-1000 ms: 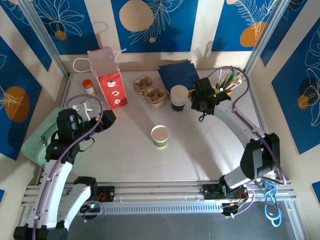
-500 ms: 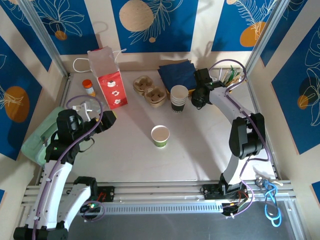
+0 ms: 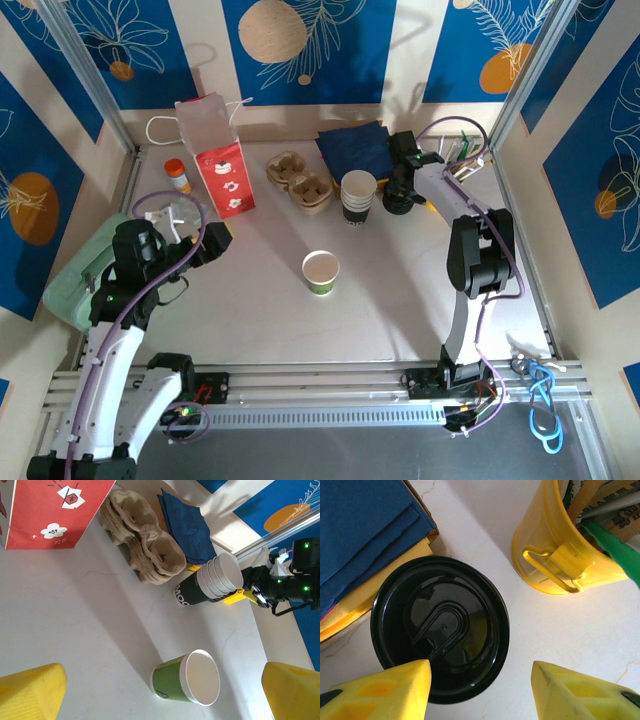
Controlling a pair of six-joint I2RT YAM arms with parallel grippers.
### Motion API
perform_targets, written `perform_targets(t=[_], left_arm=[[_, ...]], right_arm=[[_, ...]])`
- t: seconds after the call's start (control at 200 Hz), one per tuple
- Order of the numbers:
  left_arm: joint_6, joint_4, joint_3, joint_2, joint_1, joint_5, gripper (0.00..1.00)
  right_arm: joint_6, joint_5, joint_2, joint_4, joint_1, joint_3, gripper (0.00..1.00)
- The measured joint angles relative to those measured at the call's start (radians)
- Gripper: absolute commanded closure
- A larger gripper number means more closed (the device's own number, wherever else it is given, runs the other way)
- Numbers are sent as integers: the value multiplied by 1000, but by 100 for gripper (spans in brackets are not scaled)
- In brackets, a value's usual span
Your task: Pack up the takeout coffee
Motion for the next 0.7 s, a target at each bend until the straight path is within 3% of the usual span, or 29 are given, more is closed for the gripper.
perform_targets(t=[0.7], left_arm=[[14, 0, 0, 11, 0, -11, 1]], right_arm=[[5, -10, 78, -23, -51, 67, 57]])
